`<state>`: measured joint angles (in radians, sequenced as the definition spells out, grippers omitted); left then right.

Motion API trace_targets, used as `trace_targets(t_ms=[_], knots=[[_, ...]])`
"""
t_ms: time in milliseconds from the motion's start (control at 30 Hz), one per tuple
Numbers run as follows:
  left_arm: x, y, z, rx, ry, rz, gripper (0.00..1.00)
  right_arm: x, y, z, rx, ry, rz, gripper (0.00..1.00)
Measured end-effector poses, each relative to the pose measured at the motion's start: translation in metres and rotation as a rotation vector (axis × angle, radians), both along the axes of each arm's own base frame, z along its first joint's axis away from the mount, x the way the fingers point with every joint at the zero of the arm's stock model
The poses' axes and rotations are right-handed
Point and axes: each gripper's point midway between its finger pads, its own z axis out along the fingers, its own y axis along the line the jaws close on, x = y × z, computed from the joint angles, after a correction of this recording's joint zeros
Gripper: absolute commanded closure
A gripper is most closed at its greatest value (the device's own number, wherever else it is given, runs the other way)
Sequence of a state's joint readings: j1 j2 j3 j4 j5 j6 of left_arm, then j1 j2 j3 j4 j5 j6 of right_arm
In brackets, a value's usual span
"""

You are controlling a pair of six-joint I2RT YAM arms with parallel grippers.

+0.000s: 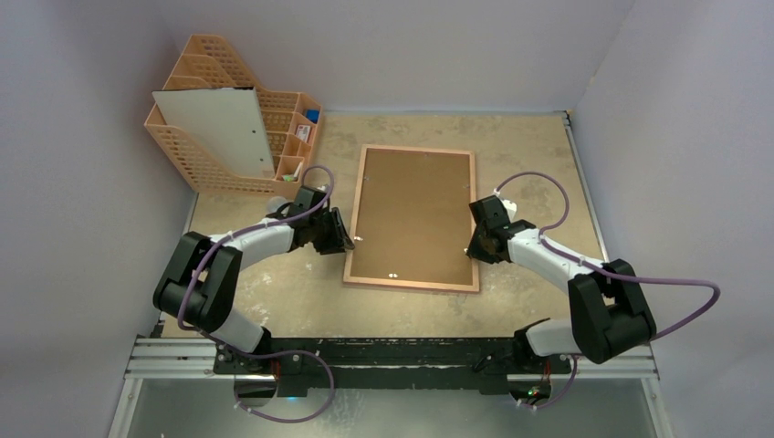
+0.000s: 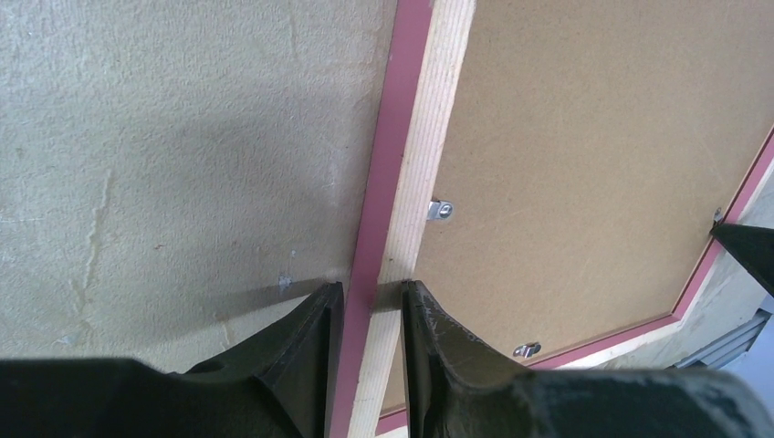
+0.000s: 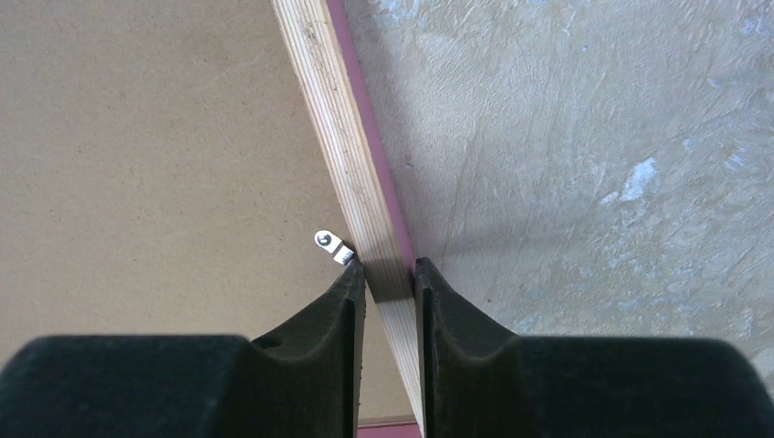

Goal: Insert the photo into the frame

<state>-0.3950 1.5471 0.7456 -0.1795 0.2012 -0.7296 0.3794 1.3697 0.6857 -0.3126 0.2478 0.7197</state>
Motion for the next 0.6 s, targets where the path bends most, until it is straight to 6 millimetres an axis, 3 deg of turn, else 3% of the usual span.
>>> trace_targets(t_ms=[233, 400, 600], knots=[[0.0002, -0.0002, -0.0001, -0.001, -0.004, 0.0, 0.69, 0.0002, 0.0003, 0.0006, 0.003, -0.004, -0.002, 0.83], [0.0002, -0.0001, -0.0001, -0.001, -0.004, 0.0, 0.69, 0.0004, 0.0003, 0.0007, 0.009, -0.017, -0.006, 0.61], [0.0009, 0.0006, -0.0002, 0.002, -0.006, 0.003, 0.69, 0.0087, -0.0043, 0.0001, -0.013, -0.047, -0.04, 0.44]])
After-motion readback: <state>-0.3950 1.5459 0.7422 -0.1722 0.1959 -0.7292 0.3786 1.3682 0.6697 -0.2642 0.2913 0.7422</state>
